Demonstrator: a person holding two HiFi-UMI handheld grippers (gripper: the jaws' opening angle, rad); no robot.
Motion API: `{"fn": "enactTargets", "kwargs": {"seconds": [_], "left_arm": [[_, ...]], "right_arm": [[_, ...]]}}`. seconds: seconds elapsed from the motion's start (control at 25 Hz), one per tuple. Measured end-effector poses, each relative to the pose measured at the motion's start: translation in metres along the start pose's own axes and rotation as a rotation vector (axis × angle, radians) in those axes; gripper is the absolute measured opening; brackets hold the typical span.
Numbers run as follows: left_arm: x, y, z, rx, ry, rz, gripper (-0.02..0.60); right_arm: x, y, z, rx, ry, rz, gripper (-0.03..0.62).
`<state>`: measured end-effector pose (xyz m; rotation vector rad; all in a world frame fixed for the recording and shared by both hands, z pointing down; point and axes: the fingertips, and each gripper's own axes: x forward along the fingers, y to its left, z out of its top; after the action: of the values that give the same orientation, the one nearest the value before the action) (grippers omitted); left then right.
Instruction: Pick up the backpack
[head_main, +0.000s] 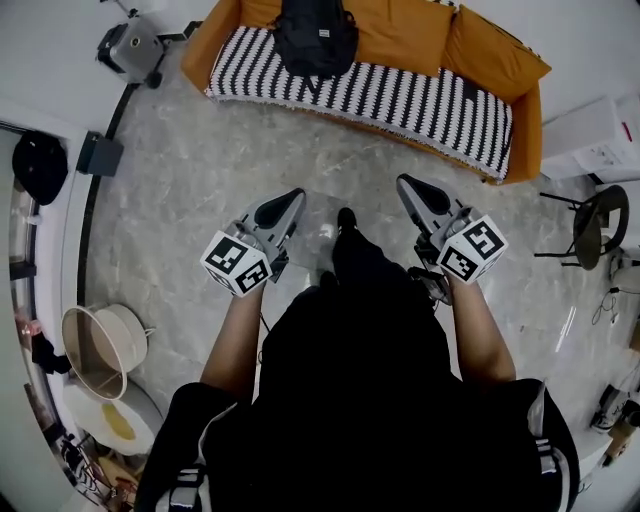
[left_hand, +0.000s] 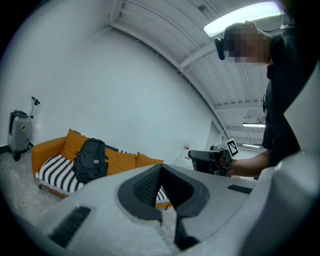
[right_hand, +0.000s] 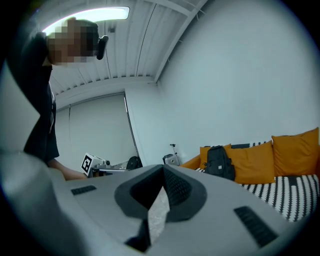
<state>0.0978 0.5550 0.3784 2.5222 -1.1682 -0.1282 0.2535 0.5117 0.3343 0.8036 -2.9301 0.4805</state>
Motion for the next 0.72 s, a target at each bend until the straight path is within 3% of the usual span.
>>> {"fn": "enactTargets", "kwargs": {"seconds": [0.28,0.72], "left_arm": [[0.050,0.050,0.028,0.016,0.046,0.045,0.021],[0.124,0.120,0.065,0.005,0.045,0.137,0.021]], "right_arm": [[0.053,-0.059,0.033,-0.014,0.001,0.065,0.025],[0.130,-0.148,0.071,0.001,0.001,0.173,0.025]]}}
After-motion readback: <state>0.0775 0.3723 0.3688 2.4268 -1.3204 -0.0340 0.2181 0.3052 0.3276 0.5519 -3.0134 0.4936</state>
